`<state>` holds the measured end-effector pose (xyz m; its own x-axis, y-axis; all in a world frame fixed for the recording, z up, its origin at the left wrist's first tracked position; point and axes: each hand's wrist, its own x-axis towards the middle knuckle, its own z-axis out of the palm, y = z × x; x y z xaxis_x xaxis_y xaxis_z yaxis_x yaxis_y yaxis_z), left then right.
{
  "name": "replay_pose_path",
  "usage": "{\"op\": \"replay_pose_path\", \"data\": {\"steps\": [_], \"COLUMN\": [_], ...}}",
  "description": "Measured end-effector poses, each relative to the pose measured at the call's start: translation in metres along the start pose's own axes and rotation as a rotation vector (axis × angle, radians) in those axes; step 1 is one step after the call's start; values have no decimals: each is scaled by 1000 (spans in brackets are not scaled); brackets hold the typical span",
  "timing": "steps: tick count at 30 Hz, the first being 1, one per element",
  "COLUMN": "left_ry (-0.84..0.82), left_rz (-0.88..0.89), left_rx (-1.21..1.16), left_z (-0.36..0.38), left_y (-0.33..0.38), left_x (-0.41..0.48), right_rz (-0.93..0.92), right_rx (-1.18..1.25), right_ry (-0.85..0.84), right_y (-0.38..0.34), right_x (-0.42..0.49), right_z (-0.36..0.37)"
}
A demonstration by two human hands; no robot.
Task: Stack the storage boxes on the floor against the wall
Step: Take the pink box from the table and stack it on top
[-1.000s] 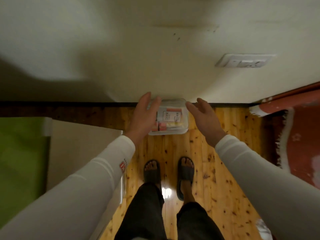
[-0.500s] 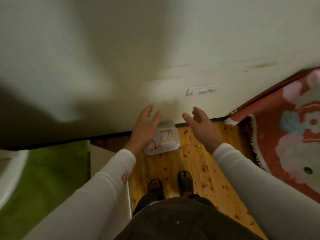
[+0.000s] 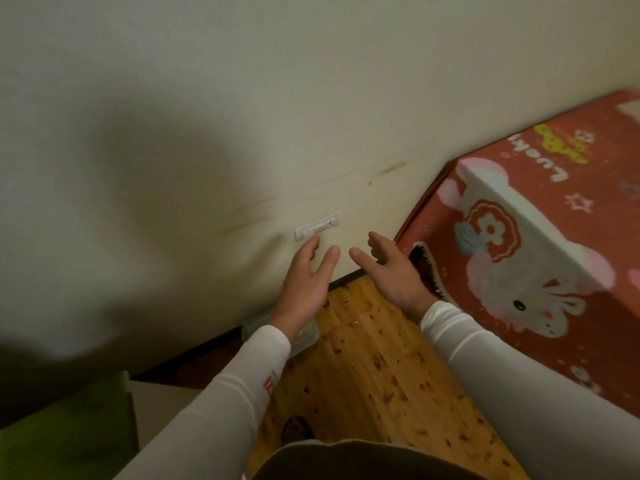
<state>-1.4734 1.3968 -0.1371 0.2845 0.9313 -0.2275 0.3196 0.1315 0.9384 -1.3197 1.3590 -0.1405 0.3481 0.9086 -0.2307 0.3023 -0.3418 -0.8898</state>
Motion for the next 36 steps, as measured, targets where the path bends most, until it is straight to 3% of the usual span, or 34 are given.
{"op": "replay_pose_path", "data": {"steps": [8, 16, 20, 23, 30, 36], "left_ry": [-139, -386, -555, -570, -651, -779], "left_rz": [93, 280, 353, 438, 604, 610], "left_rx": [100, 171, 281, 424, 504, 486], "left_z": [110, 237, 312, 364, 461, 519], "left_y": [66, 137, 169, 192, 222, 226], "left_x": [-9, -29, -39, -53, -78, -92], "right_rz": [-24, -42, -6, 34, 112, 189], "right_rx": [-11, 60, 42, -2, 51, 118], "right_ry": [121, 380, 493, 583, 779, 891], "right_y": [19, 62, 96, 124, 171, 200], "right_x": [-37, -78, -111, -133, -178, -196], "right_z": [-127, -263, -337, -386, -462, -497]}}
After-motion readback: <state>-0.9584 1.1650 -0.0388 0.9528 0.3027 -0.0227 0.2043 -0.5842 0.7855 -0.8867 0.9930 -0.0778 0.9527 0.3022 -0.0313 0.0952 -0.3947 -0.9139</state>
